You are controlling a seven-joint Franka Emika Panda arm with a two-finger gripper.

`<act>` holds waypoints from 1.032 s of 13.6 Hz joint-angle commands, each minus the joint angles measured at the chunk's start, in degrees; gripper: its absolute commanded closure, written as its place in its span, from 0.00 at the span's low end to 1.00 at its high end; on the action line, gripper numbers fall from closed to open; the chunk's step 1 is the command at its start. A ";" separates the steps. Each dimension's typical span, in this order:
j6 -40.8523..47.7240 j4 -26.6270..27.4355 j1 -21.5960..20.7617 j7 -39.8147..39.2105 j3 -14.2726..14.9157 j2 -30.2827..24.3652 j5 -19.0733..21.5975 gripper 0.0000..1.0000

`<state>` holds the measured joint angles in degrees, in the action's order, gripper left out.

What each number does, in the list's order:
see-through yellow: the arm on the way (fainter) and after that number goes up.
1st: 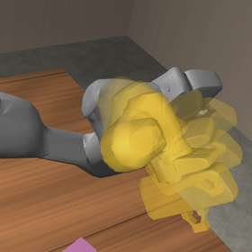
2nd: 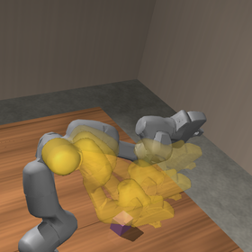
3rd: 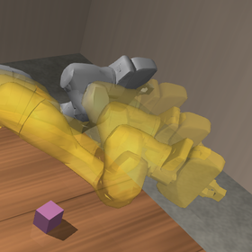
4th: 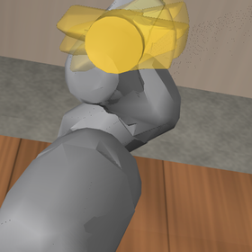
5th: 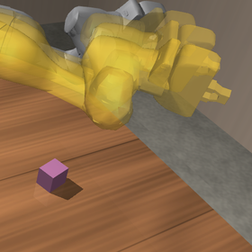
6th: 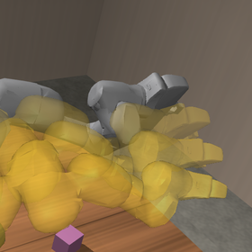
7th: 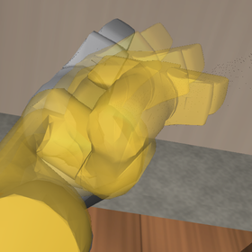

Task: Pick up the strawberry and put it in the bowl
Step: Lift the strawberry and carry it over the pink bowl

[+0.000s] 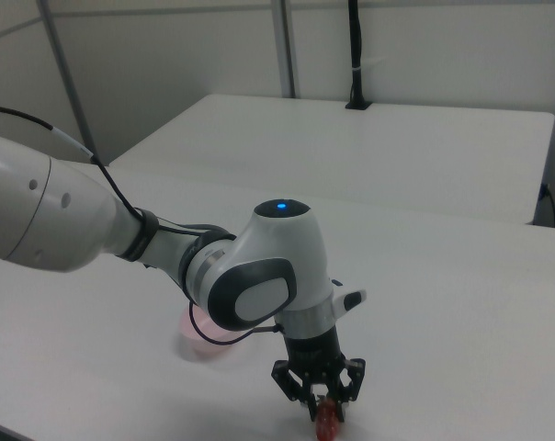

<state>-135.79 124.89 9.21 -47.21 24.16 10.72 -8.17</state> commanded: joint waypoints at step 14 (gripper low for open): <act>23.90 -18.28 -6.13 19.25 -18.87 -2.02 1.93 0.79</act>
<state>-113.31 106.33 3.35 -32.67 9.45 8.29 -6.93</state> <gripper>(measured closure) 0.599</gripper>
